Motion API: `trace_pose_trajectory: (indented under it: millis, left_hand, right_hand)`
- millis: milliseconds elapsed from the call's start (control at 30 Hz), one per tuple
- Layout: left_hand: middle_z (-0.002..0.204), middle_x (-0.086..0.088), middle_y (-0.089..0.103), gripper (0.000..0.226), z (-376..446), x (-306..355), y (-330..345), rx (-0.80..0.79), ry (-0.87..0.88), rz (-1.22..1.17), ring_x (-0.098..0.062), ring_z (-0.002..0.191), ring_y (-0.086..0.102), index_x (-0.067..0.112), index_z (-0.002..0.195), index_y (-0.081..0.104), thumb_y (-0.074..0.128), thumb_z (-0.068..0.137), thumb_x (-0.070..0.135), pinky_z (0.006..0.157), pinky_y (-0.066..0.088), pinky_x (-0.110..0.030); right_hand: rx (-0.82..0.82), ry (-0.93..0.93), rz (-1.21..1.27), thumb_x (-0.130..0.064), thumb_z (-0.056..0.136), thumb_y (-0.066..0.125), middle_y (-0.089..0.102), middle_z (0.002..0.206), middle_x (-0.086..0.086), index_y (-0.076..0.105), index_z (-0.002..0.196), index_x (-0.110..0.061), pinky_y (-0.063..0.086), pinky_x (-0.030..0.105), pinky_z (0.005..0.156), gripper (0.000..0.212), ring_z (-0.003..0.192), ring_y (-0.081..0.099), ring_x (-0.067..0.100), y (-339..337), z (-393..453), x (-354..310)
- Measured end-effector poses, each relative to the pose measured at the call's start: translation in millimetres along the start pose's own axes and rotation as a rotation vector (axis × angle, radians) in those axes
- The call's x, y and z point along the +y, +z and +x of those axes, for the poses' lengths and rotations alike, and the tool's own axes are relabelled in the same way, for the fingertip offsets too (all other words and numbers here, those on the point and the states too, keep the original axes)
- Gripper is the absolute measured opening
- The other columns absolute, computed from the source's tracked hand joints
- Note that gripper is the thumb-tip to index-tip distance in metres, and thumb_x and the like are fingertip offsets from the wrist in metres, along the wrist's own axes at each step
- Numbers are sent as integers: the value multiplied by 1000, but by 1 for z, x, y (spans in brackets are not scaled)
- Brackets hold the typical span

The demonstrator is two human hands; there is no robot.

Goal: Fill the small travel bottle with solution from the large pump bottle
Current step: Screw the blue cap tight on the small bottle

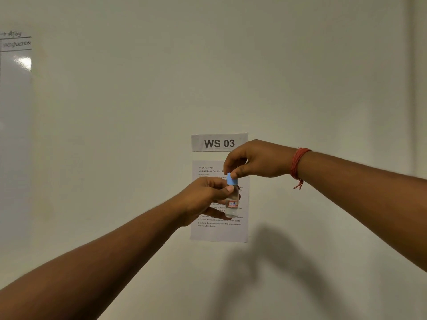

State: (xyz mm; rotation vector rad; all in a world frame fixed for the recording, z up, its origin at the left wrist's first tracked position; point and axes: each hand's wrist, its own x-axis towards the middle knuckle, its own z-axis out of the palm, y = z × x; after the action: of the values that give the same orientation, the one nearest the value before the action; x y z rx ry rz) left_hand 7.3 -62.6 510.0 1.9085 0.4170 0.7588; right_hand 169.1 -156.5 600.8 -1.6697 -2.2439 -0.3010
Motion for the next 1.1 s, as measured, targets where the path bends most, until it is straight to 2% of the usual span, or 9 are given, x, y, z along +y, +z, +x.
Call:
trace_pose_trajectory:
  millis: [100, 200, 300, 500, 667, 767, 833, 933, 1100]
  left_hand:
    - [110, -9, 77, 21, -1, -1, 1, 1, 0, 5, -27, 104, 74, 10, 112, 74, 58, 102, 19, 85, 63, -46]
    - [109, -9, 77, 21, -1, -2, 2, 2, -6, -3, -27, 103, 74, 10, 113, 74, 57, 102, 18, 84, 63, -45]
    - [112, -10, 76, 23, -1, -2, 1, 8, -1, -9, -29, 105, 73, 9, 115, 73, 57, 103, 19, 87, 62, -49]
    - [112, -8, 77, 23, -3, 0, 0, 15, -2, -1, -27, 103, 74, 10, 116, 73, 56, 103, 18, 86, 63, -48]
    - [112, -10, 76, 23, -5, -1, 0, 9, 2, -6, -29, 105, 73, 9, 116, 74, 57, 103, 18, 86, 63, -49]
    - [112, -9, 76, 23, -6, -3, 0, 1, 1, -7, -29, 106, 73, 9, 116, 73, 57, 102, 19, 88, 62, -50]
    - [112, -9, 77, 23, -6, -3, 0, 4, -2, -10, -28, 106, 73, 10, 116, 74, 57, 102, 19, 88, 62, -50]
    - [112, -9, 76, 23, -7, -3, 1, 6, -4, -14, -28, 106, 73, 10, 116, 73, 57, 103, 19, 88, 62, -50]
    - [111, -10, 76, 24, -9, -2, 1, 5, -2, -20, -29, 106, 73, 8, 117, 73, 58, 102, 20, 86, 63, -48]
  right_hand:
    - [12, 15, 12, -29, 89, 69, 70, 96, -15, 71, 103, -23, 46, 12, 75, 16, 89, 64, -2, 3, 1, -1]
    - [18, 24, -23, -33, 88, 69, 70, 96, -11, 71, 101, -22, 48, 18, 77, 17, 89, 64, 2, 5, 3, -1]
    - [31, 23, -67, -37, 90, 64, 66, 102, -12, 68, 111, -27, 47, 20, 80, 23, 94, 61, 6, 3, 2, -2]
    - [-20, -4, 9, -23, 94, 62, 66, 110, -16, 67, 118, -30, 47, 18, 88, 25, 103, 62, 4, -1, -5, -2]
    - [-6, 13, -18, -29, 93, 63, 67, 103, -16, 70, 110, -27, 43, 11, 78, 19, 95, 62, 1, 4, -2, -1]
    - [-5, 23, -66, -35, 92, 64, 67, 99, -15, 70, 105, -27, 40, 13, 73, 17, 90, 60, 0, 6, -1, -2]
    - [10, 18, -87, -38, 92, 62, 65, 104, -14, 68, 112, -27, 43, 16, 77, 24, 93, 59, 2, 6, -2, -2]
    - [33, 0, -28, -30, 94, 61, 62, 108, -19, 64, 121, -31, 46, 17, 84, 27, 101, 59, 5, 2, -5, -2]
    - [0, -42, 2, -18, 93, 63, 65, 105, -21, 68, 115, -31, 49, 16, 86, 26, 102, 61, 4, 1, -10, -2]
